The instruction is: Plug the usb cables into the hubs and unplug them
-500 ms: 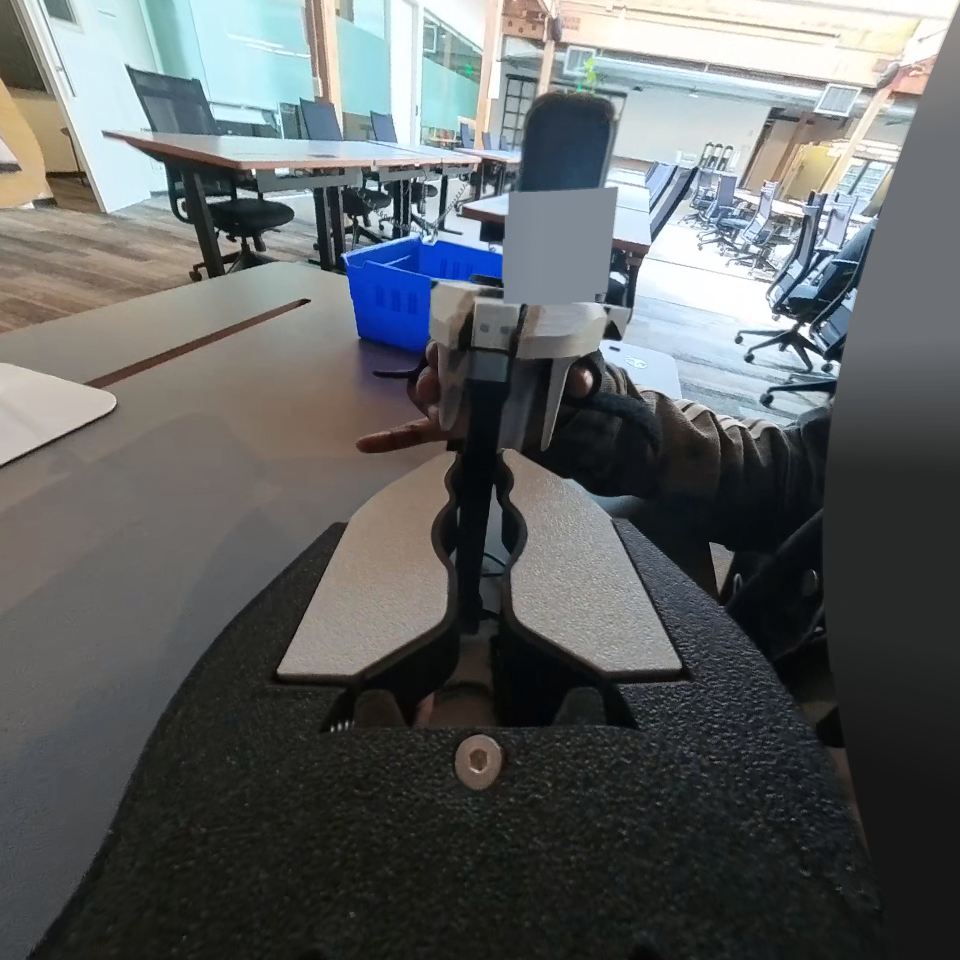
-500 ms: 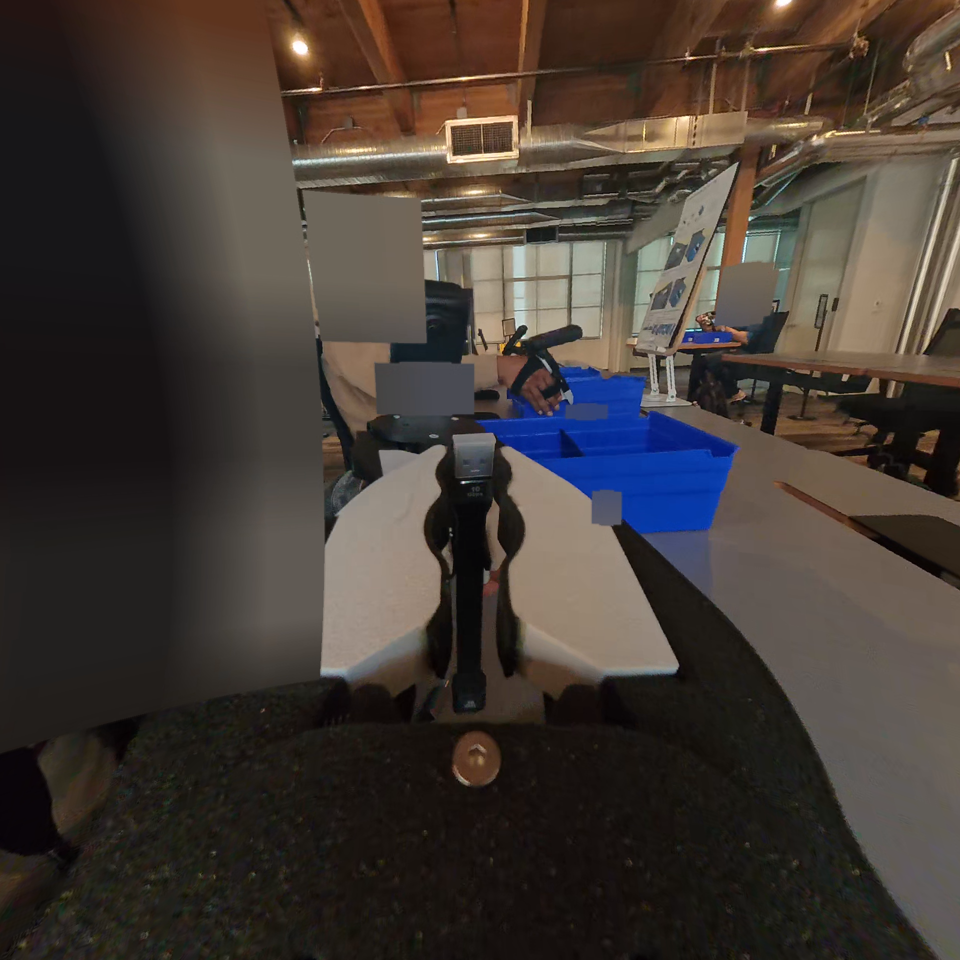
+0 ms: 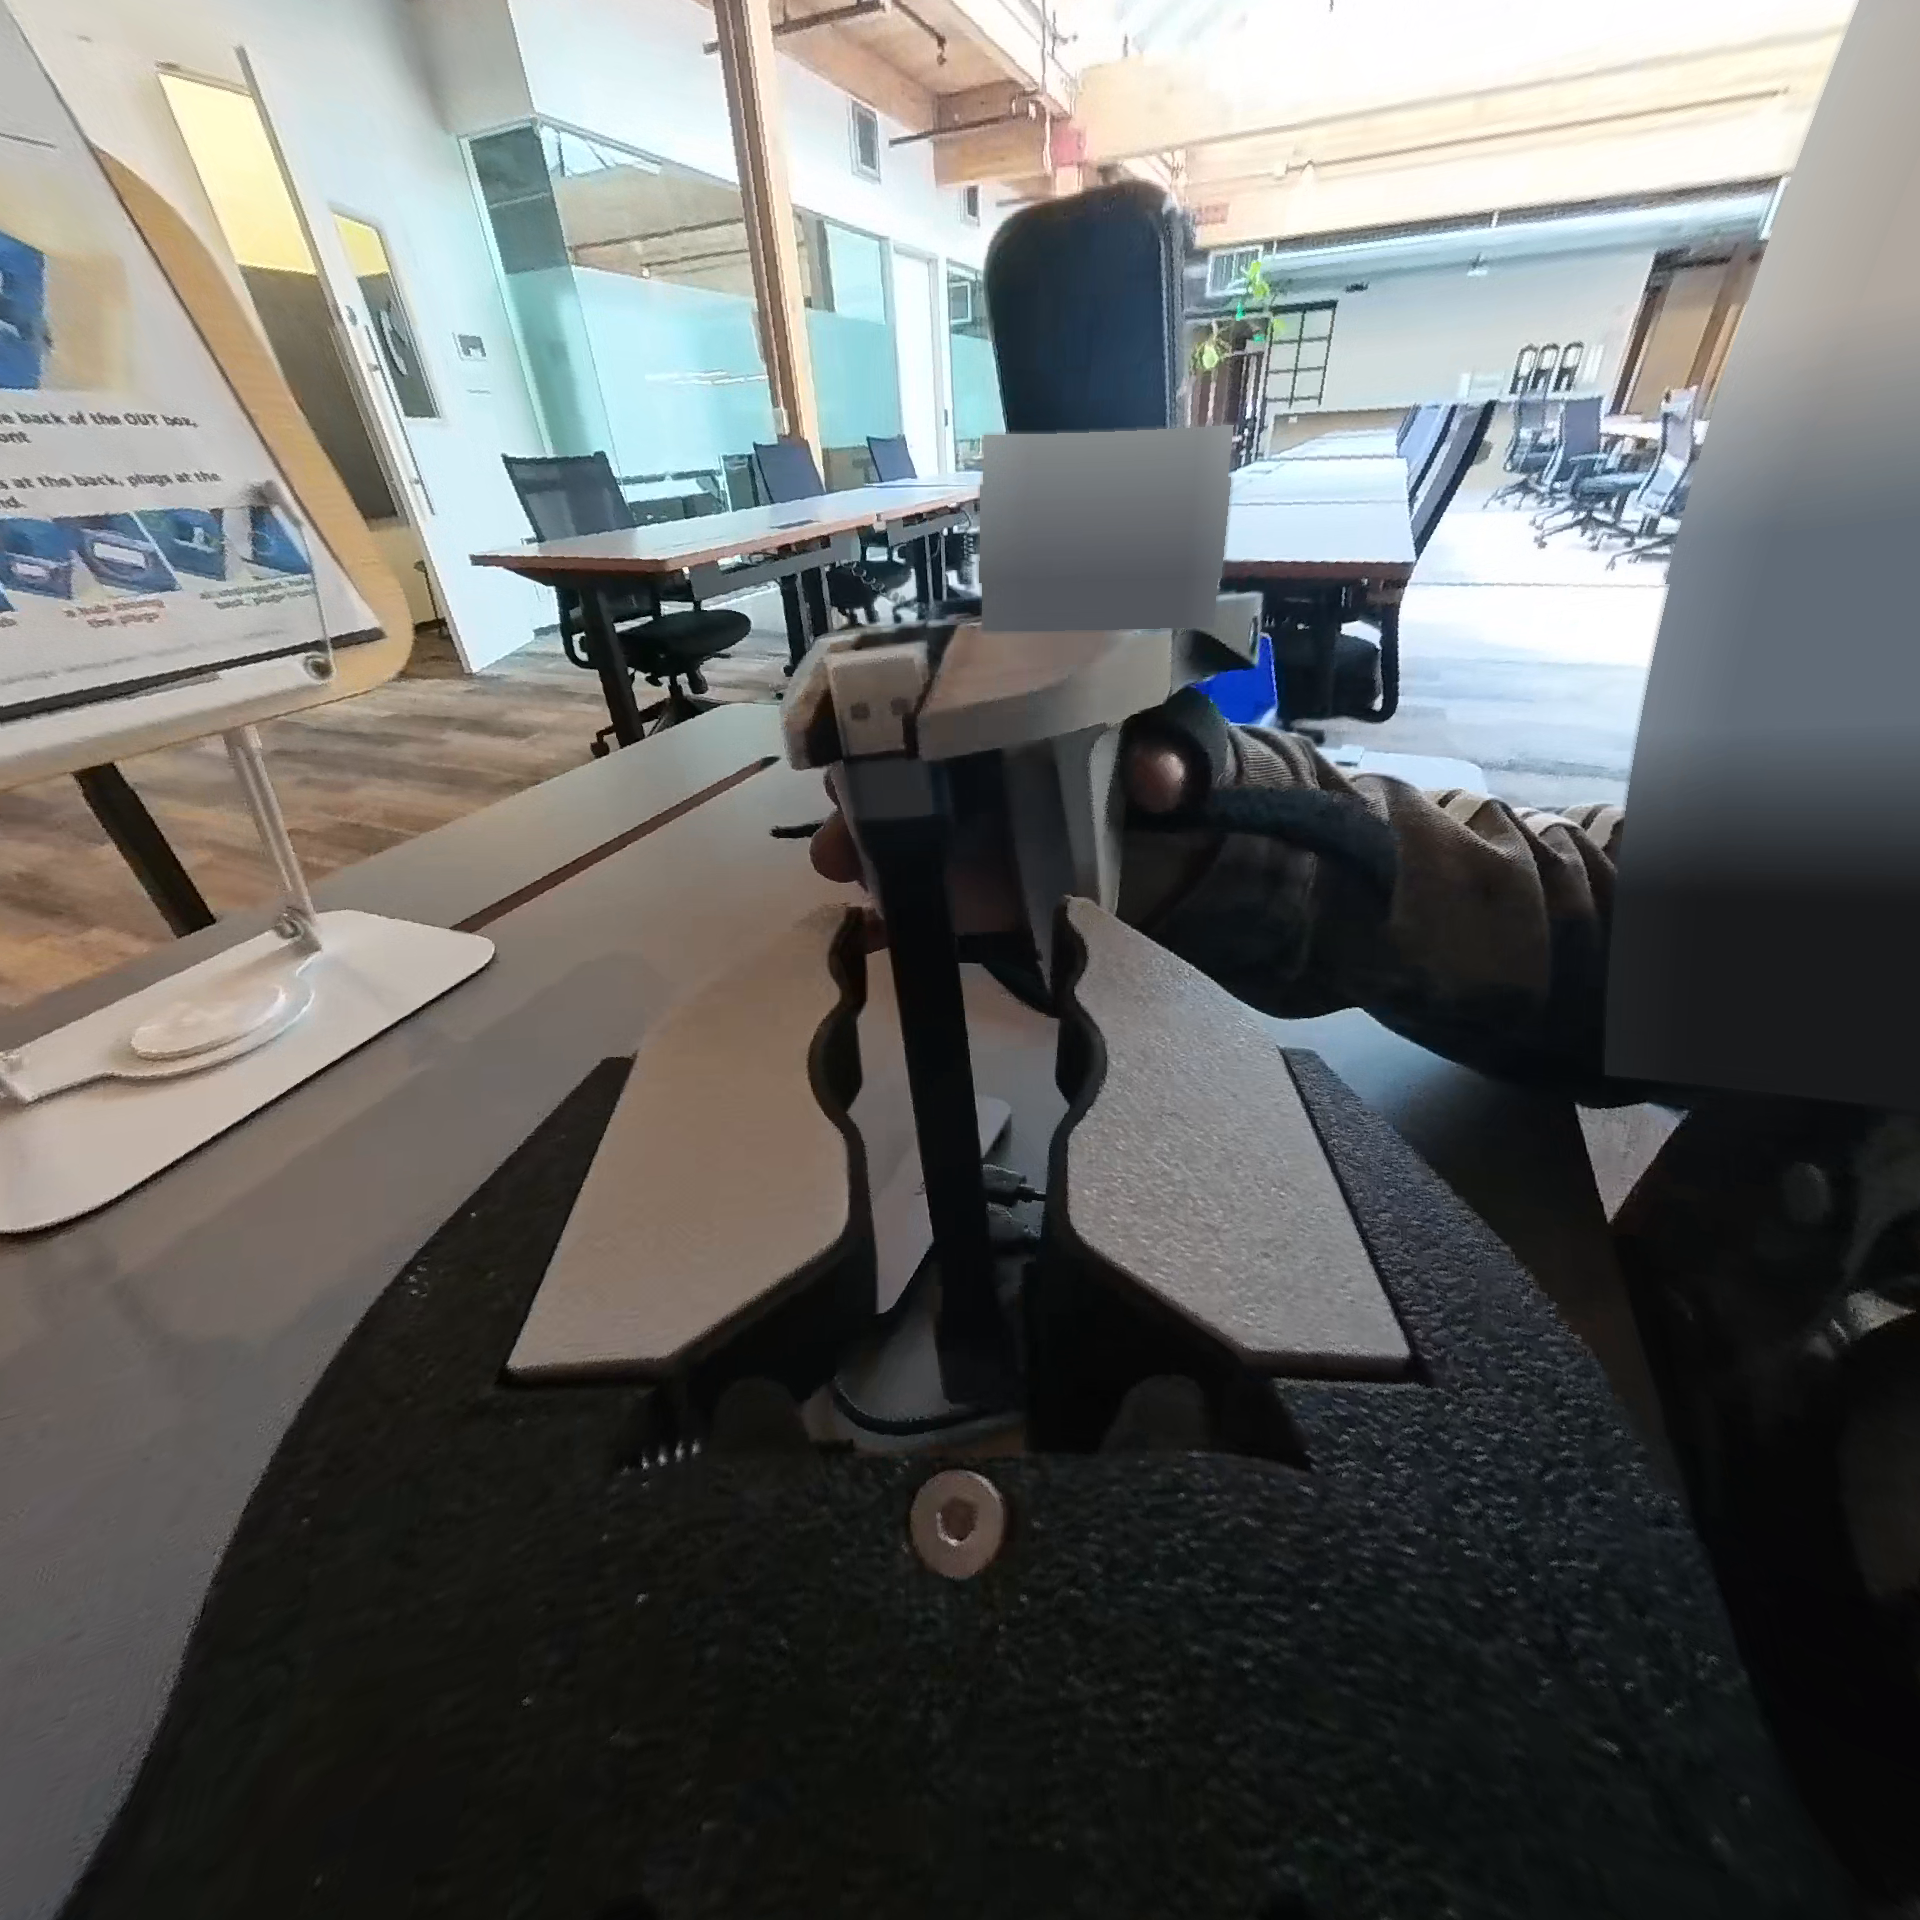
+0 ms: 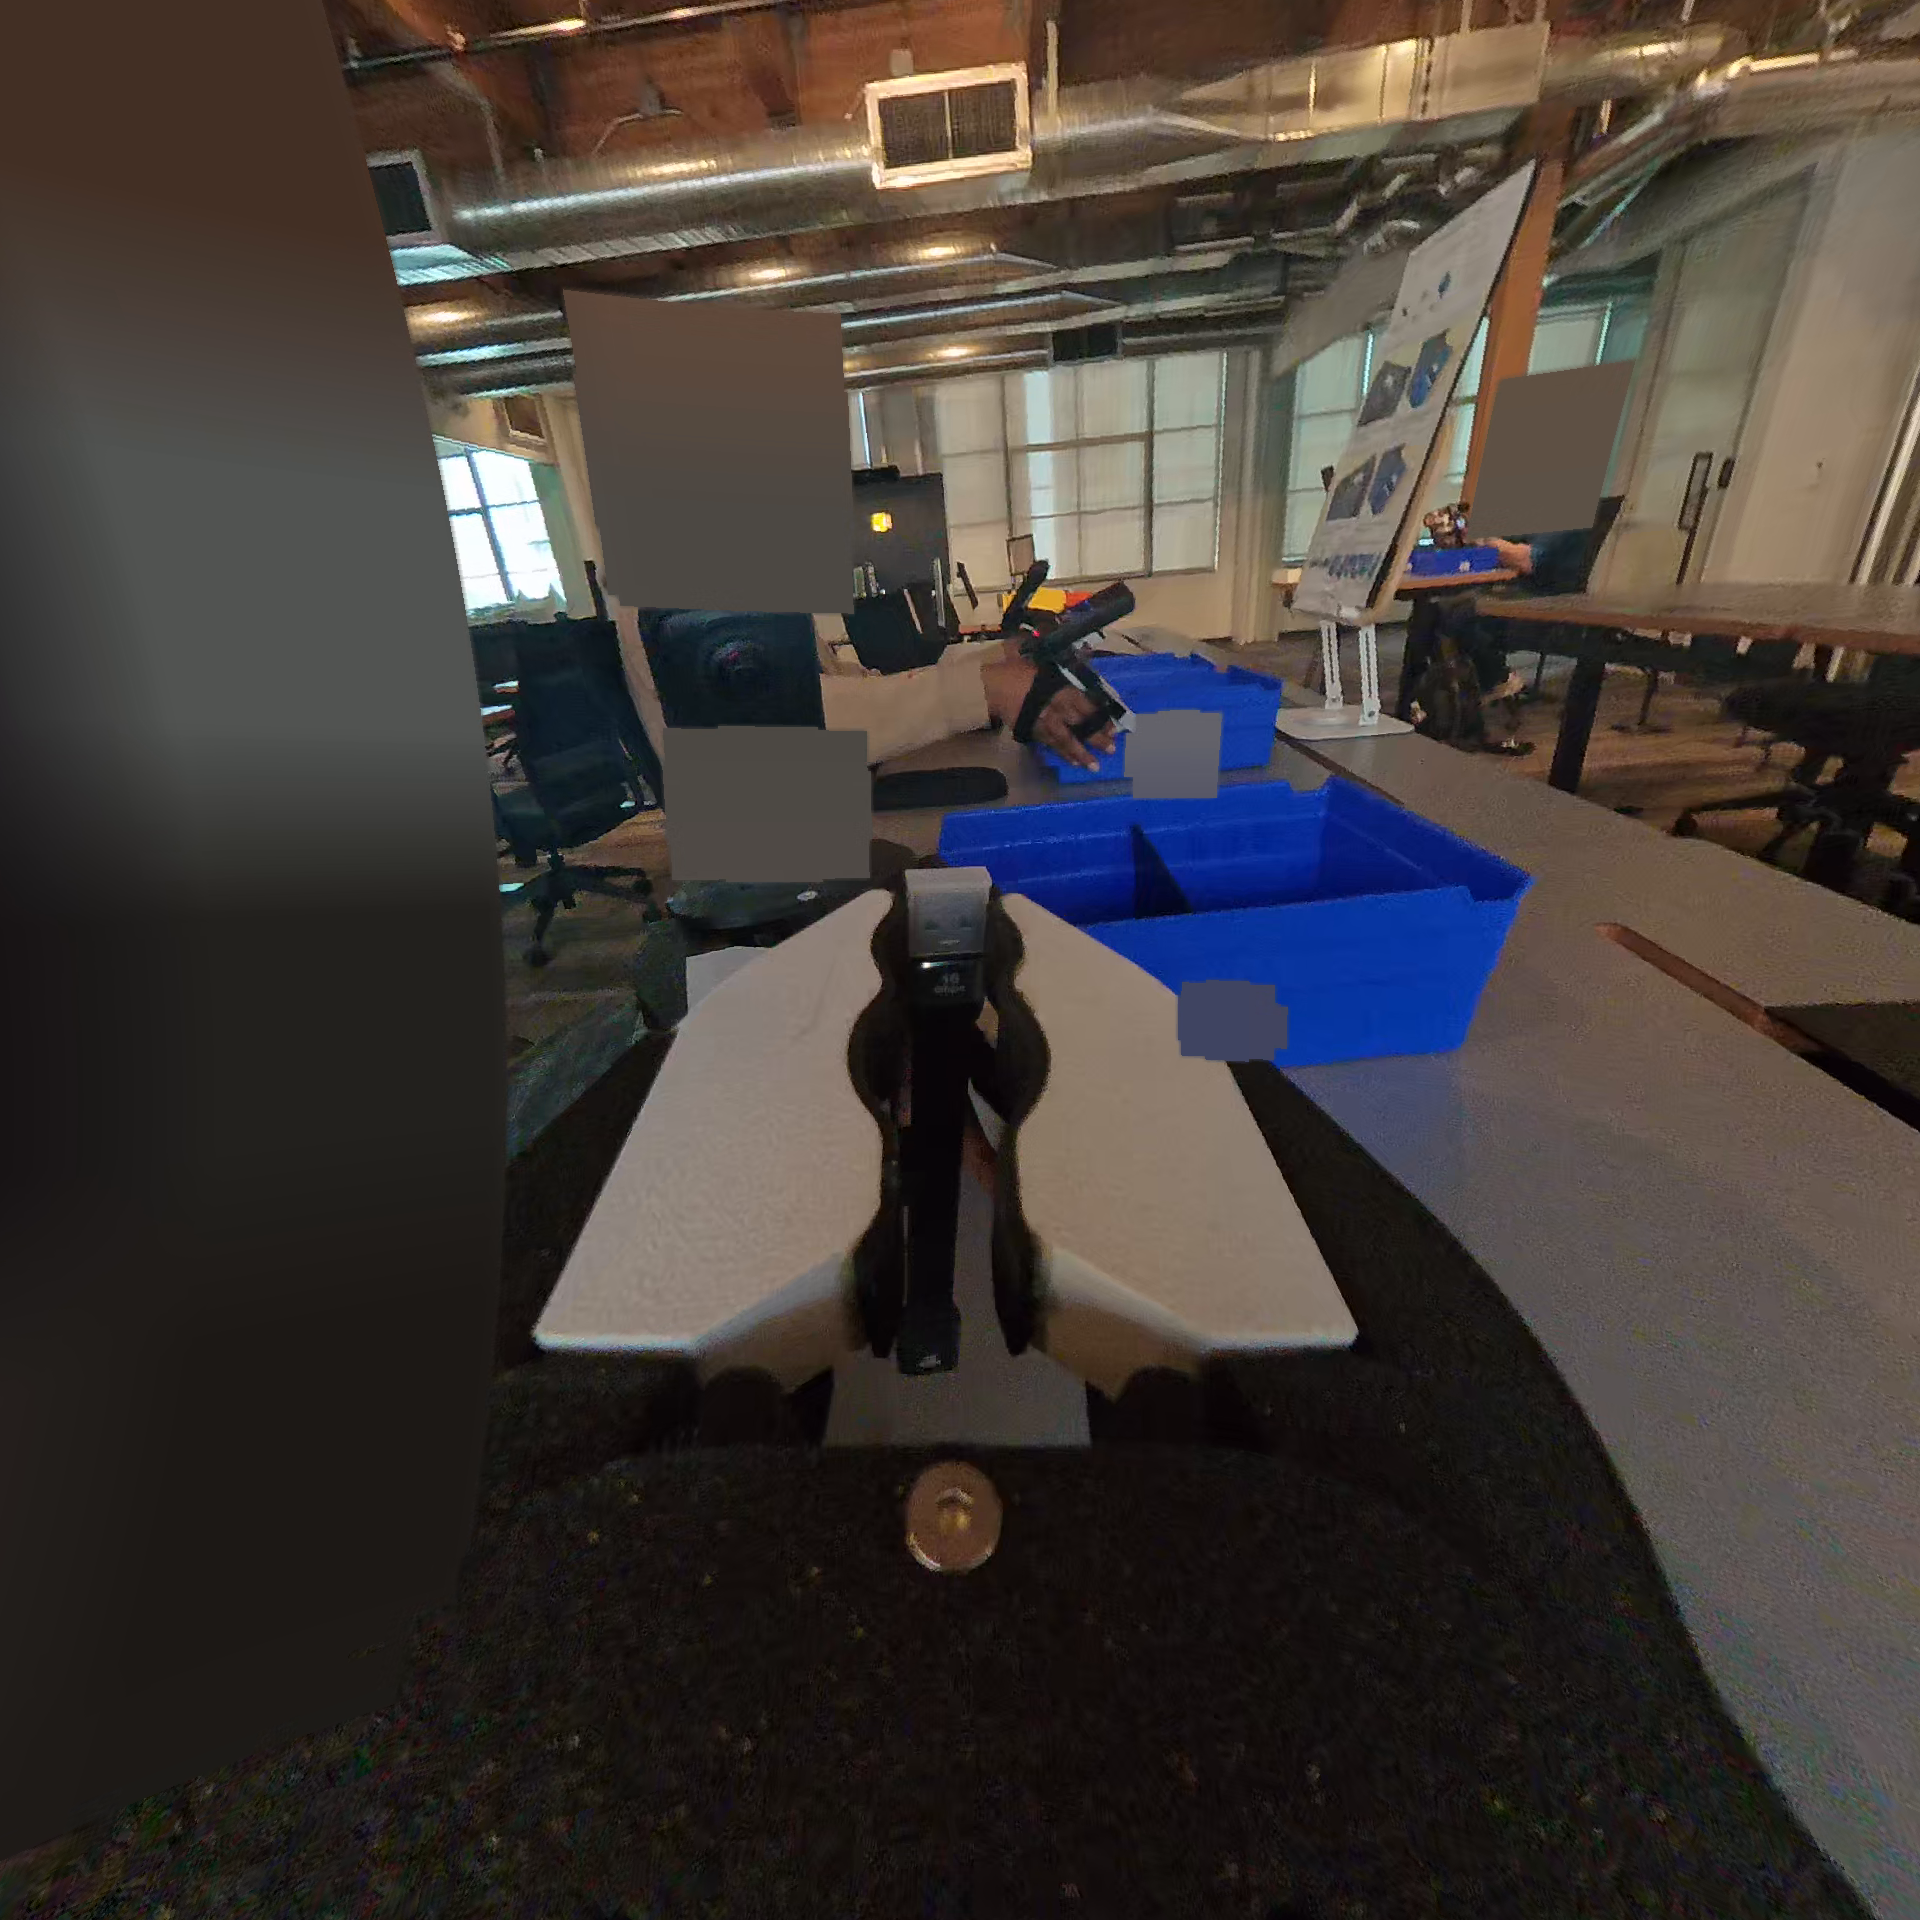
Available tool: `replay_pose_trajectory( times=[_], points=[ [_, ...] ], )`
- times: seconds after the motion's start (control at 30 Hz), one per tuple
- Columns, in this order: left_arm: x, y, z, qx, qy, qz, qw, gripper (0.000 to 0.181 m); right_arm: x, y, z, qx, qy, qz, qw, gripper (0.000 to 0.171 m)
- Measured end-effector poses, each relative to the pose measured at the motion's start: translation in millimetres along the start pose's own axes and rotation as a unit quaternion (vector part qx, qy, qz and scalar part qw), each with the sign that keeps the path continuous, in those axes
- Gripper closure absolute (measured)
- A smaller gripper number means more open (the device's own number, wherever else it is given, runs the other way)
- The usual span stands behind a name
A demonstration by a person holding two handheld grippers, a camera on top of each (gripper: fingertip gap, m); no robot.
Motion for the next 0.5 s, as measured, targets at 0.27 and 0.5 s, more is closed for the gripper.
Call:
replay_pose_trajectory(
  times=[0.27,0.5],
  points=[
    [-10,8,9,-0.001,0.059,0.007,0.998,0.170,2,-6,14,-0.027,-0.019,0.010,0.999,0.158],
    [-11,7,16,-0.002,0.086,0.025,0.996,0.170,5,-5,20,-0.034,-0.032,0.012,0.999,0.158]
  ],
)
Point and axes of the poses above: each gripper's, where its closed fingertips meet, y back along the fingers, z out of its underside, x = y × z across the jaws, the point moved 1 cm from there along y, back along the fingers, and after that the axes turned 3 degrees about y, right-handed, at the moved point
